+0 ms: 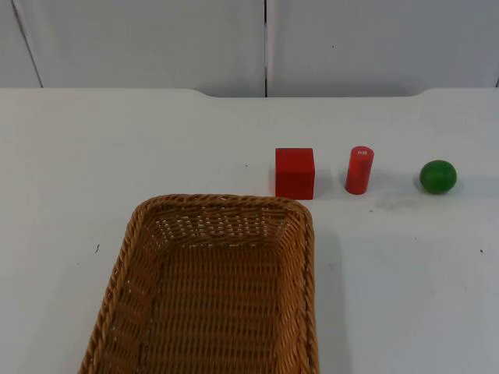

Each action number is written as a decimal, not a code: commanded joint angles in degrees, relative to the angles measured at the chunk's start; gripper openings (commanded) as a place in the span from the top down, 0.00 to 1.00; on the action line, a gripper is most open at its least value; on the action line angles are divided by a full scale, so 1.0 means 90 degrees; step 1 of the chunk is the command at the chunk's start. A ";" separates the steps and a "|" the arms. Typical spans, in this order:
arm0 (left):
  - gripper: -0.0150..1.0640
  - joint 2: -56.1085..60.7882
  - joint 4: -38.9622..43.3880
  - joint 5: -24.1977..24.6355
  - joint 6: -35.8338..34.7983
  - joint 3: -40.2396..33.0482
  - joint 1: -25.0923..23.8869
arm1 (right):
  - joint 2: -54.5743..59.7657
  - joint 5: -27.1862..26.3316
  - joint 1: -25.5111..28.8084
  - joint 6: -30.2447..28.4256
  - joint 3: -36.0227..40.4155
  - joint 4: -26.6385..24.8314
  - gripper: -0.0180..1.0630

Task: Pick up the basket with the left hand and place the object to the left of the red cylinder into the basket with the right hand.

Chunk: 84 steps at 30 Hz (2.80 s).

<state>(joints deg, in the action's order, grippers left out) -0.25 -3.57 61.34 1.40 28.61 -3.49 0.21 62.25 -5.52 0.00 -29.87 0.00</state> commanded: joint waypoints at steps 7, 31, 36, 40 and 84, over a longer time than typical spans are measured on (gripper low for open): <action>0.01 0.0028 0.0063 0.0022 -0.0095 -0.0032 0.0007 | -0.0023 -0.0046 0.0028 -0.0108 0.0038 0.0000 0.01; 0.01 0.0028 0.0061 0.0022 -0.0096 -0.0032 0.0007 | -0.0023 -0.0046 0.0028 -0.0123 0.0038 0.0000 0.01; 0.01 0.0028 0.0034 -0.0034 -0.0067 0.0105 0.0007 | -0.0023 -0.0046 0.0028 -0.0123 0.0038 0.0000 0.01; 0.01 0.0028 0.0049 -0.0078 -0.0067 0.0301 0.0007 | -0.0023 -0.0046 0.0028 -0.0123 0.0038 0.0000 0.01; 0.01 -0.2731 -0.0224 -0.0757 0.0209 0.1018 0.0007 | -0.0023 -0.0046 0.0028 -0.0123 0.0038 0.0000 0.01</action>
<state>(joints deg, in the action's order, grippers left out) -22.12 -4.75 55.99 2.97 36.81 -3.49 0.21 62.25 -5.52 0.00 -29.87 0.00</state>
